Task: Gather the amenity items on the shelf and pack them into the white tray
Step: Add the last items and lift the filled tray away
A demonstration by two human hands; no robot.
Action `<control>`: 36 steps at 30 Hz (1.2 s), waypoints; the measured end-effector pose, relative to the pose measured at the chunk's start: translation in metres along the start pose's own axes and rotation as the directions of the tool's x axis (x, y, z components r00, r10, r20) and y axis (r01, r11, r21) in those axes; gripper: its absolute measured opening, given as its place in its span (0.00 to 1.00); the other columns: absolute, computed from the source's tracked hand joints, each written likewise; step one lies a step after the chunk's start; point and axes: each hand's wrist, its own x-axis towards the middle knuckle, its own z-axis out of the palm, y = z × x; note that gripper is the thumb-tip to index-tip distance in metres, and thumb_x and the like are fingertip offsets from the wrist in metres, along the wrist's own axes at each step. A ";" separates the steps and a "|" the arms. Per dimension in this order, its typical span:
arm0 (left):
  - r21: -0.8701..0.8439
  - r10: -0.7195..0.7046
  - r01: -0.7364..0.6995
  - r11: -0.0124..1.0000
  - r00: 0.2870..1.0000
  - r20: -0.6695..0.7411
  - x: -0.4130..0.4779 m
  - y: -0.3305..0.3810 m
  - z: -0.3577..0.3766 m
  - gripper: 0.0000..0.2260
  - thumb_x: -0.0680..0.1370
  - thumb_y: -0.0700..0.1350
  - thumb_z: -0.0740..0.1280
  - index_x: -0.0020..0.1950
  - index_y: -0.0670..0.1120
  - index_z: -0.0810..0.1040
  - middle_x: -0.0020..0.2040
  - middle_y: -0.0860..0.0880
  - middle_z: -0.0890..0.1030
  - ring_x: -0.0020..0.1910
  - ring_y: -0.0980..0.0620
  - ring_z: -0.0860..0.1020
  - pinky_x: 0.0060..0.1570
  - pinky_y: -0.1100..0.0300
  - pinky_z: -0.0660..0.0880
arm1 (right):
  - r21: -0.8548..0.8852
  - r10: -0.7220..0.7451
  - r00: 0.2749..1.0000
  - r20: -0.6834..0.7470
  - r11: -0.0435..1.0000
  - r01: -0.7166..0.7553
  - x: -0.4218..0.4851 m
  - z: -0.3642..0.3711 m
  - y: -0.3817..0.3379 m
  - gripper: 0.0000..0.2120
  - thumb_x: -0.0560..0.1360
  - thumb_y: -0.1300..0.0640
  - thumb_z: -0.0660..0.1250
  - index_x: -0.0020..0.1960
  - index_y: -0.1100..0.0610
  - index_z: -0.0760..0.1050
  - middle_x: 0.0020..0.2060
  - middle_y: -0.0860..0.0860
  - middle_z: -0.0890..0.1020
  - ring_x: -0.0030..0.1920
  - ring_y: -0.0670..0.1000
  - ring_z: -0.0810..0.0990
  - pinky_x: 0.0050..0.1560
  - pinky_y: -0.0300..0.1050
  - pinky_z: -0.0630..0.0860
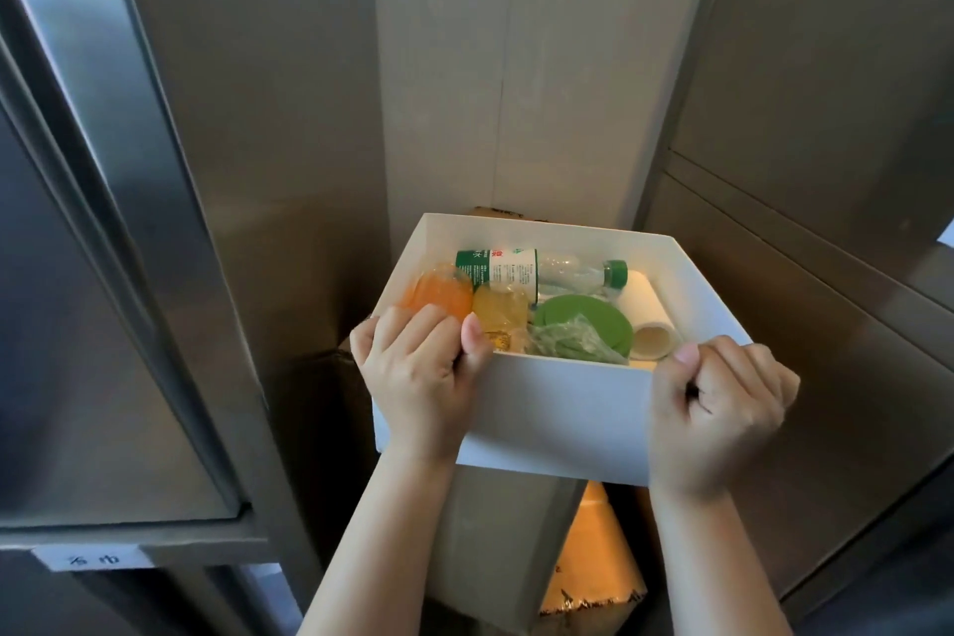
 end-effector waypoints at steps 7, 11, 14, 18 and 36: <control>0.112 0.143 -0.183 0.977 0.945 0.293 -0.046 0.006 0.014 0.28 0.79 0.60 0.50 0.76 0.49 0.54 0.78 0.48 0.49 0.76 0.44 0.48 0.72 0.43 0.44 | 0.027 -0.101 0.973 0.205 0.995 0.098 -0.046 0.005 0.019 0.23 0.77 0.50 0.54 0.70 0.58 0.62 0.69 0.60 0.63 0.74 0.58 0.58 0.71 0.62 0.55; 0.166 0.155 -0.230 0.959 0.915 0.371 -0.051 0.002 0.021 0.34 0.78 0.64 0.49 0.77 0.47 0.45 0.77 0.46 0.41 0.75 0.41 0.42 0.72 0.41 0.40 | -0.056 -0.126 0.941 0.314 0.987 0.151 -0.055 0.011 0.033 0.28 0.78 0.48 0.55 0.75 0.55 0.55 0.76 0.54 0.52 0.76 0.59 0.50 0.72 0.63 0.51; 0.174 0.154 -0.245 0.954 0.895 0.418 -0.049 0.002 0.036 0.36 0.77 0.65 0.50 0.77 0.47 0.43 0.77 0.46 0.40 0.75 0.40 0.41 0.71 0.40 0.39 | -0.089 -0.120 0.926 0.358 0.983 0.162 -0.052 0.023 0.041 0.29 0.77 0.48 0.57 0.75 0.55 0.54 0.74 0.59 0.56 0.75 0.61 0.50 0.72 0.65 0.52; 0.202 0.100 -0.229 0.952 0.858 0.503 -0.042 -0.007 0.063 0.38 0.76 0.67 0.50 0.77 0.46 0.41 0.77 0.45 0.38 0.75 0.41 0.39 0.71 0.42 0.37 | -0.137 -0.096 0.898 0.429 0.976 0.170 -0.044 0.043 0.049 0.31 0.77 0.46 0.59 0.75 0.56 0.55 0.73 0.60 0.58 0.75 0.62 0.52 0.72 0.64 0.52; 0.313 -0.079 -0.186 0.931 0.736 0.672 -0.014 -0.029 0.193 0.38 0.74 0.67 0.54 0.74 0.44 0.51 0.75 0.41 0.49 0.75 0.38 0.45 0.71 0.39 0.43 | -0.237 0.011 0.741 0.672 0.951 0.200 -0.014 0.157 0.106 0.38 0.74 0.40 0.62 0.76 0.58 0.53 0.74 0.61 0.57 0.76 0.62 0.49 0.73 0.64 0.51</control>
